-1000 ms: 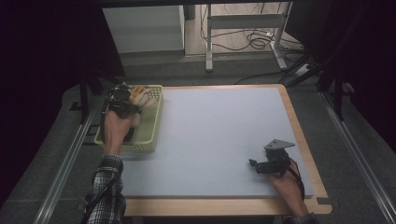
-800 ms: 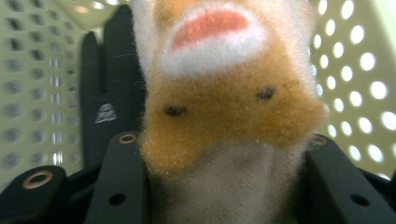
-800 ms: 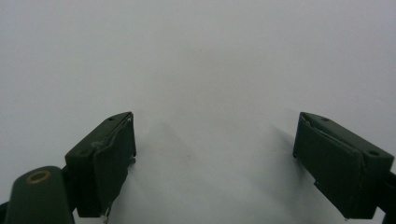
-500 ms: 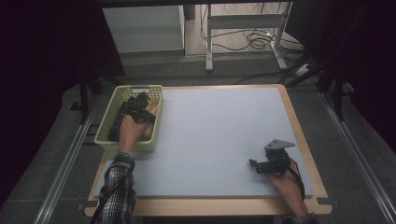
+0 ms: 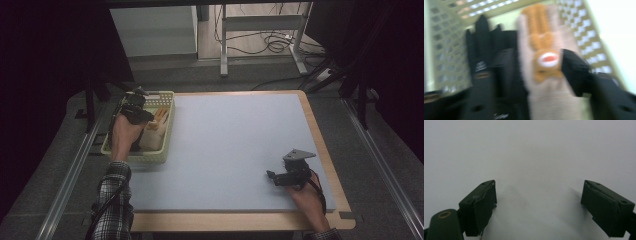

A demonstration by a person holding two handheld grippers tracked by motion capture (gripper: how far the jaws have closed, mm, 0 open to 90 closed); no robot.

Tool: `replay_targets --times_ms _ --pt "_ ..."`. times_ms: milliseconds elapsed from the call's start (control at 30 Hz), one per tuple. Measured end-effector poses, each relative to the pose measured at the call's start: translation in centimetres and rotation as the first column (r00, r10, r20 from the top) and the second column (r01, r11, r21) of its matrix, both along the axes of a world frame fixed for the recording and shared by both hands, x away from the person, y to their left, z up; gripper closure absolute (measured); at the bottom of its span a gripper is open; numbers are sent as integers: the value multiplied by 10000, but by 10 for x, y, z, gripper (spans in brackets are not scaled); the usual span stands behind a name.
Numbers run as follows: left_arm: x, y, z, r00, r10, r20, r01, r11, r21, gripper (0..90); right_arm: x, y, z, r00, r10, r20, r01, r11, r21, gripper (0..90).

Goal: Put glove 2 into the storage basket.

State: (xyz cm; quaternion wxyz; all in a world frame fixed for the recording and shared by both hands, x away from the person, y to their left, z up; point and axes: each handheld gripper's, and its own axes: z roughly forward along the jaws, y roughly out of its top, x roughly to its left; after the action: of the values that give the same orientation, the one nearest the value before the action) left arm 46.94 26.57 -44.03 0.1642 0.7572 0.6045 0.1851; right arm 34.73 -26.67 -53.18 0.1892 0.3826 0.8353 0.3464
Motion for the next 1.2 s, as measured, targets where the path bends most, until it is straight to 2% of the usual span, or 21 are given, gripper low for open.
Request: replay_targets --times_ms 33,100,200,267,300,433,567,633,667,733,833,967,1133,1200 --pt "1 2 -4 9999 80 -109 -79 9999 114 612 0 0 0 10000 -1 -1 1 10000 2 129" --pt "5 4 -17 9986 233 -474 -224 9995 203 701 0 0 0 10000 -1 -2 1 10000 6 129" --pt "12 4 -38 9947 260 -990 -230 9992 318 760 0 0 0 10000 -1 -3 1 10000 8 129" --pt "16 0 -48 9945 181 -1035 -133 9988 467 774 0 0 0 10000 -2 -3 2 10000 10 129" --pt "19 -3 -51 9949 159 -997 -118 9991 410 781 0 0 0 10000 0 -5 0 10000 11 129" --pt "23 -11 -52 9949 -199 -988 168 9993 -321 827 0 0 0 10000 -1 -4 1 10000 9 129" --pt "22 -19 -54 9951 -369 -919 361 9993 -110 863 0 0 0 10000 -2 -5 2 10000 10 129" --pt "21 -16 -53 9961 -259 -847 244 9995 -190 850 0 0 0 10000 1 -1 -1 10000 6 129" --pt "21 -14 -53 9969 -201 -767 189 9997 -168 814 0 0 0 10000 0 -1 0 10000 8 129" --pt "18 -7 -50 9989 -42 -458 35 9999 -142 737 0 0 0 10000 -1 -4 1 10000 12 129" --pt "15 -1 -46 9999 142 7 -142 9997 -196 704 0 0 0 10000 -2 -6 2 10000 11 129" --pt "9 6 -40 9984 290 480 -277 9992 -281 632 0 0 0 10000 -3 -2 3 10000 10 129" --pt "2 12 -35 9967 310 748 -283 9989 -370 540 0 0 0 10000 -3 -3 3 10000 13 129" --pt "-1 17 -32 9949 383 928 -325 9975 -632 498 0 0 0 10000 -2 -1 2 10000 9 129"
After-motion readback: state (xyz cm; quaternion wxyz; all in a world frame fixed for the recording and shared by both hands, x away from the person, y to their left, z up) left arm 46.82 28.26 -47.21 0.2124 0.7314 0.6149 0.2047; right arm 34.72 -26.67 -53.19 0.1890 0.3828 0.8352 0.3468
